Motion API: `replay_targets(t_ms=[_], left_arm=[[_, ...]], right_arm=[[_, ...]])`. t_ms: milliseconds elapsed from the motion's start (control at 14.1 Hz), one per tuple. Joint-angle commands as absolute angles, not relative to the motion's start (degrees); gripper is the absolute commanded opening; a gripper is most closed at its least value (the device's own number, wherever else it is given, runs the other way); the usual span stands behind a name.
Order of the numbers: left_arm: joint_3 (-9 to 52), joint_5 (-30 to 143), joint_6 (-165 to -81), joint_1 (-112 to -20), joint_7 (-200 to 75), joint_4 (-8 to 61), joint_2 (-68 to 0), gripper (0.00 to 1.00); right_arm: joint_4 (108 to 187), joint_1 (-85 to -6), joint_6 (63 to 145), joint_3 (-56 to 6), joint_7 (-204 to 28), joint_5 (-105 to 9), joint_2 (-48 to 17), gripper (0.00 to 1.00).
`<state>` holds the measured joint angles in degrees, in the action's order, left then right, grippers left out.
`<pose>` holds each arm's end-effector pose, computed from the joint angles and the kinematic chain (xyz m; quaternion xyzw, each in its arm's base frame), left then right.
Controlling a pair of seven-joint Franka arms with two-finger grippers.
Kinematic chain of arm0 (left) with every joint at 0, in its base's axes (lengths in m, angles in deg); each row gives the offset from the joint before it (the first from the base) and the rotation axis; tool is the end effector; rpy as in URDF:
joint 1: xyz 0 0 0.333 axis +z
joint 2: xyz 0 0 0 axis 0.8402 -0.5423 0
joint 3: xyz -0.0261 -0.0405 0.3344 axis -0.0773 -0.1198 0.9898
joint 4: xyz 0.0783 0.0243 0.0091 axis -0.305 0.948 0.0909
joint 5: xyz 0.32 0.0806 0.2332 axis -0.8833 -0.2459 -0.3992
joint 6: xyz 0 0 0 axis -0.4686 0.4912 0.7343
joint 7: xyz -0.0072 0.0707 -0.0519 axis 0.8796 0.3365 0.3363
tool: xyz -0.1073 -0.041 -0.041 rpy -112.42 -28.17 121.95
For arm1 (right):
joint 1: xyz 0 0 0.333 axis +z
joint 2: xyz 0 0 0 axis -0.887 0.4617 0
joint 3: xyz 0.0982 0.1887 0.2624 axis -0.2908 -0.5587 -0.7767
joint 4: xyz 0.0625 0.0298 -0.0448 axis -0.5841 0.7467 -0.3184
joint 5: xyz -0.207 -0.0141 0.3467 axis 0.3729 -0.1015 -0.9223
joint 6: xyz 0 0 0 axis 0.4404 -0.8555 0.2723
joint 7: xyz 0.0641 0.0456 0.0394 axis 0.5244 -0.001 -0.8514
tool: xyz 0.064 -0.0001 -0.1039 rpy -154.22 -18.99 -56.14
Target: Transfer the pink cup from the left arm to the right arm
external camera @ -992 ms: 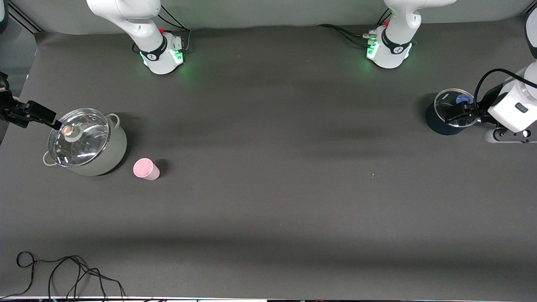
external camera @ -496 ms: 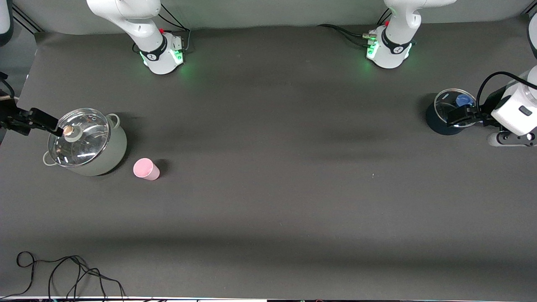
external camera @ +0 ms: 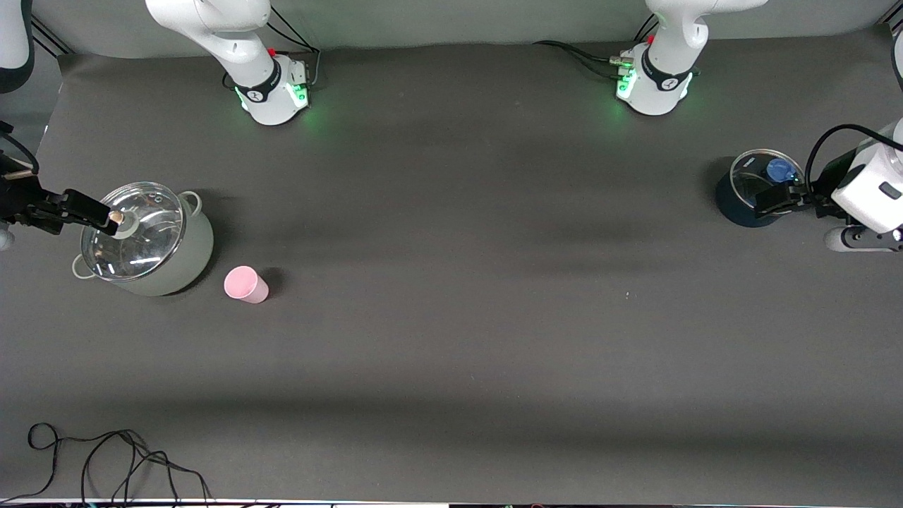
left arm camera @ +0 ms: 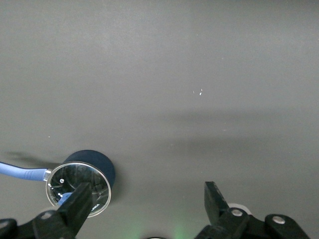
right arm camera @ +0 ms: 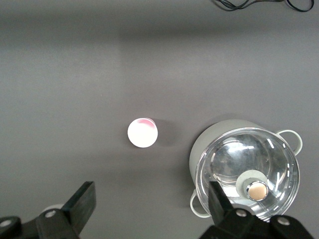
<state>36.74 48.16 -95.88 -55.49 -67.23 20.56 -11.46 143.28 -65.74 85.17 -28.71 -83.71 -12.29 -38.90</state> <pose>0.5764 -0.0128 0.5710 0.9981 0.0039 -0.0608 0.0055 0.5734 -0.0458 0.5979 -0.9991 0.0372 -0.0120 0.0134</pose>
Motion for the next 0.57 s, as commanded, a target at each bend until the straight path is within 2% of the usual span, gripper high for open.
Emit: replay_targets(t_ms=[0,496], left_arm=[[37.24,47.43,-95.45,-56.02,-67.62,19.14,-12.33,1.00],[37.24,47.43,-95.36,-56.02,-67.71,18.53,-12.50,1.00]], right_arm=[[141.95,-65.40,83.90,-28.43,-84.07,-13.13,-38.51,1.00],[141.95,-64.96,83.90,-28.52,-84.07,-13.13,-38.43,1.00]])
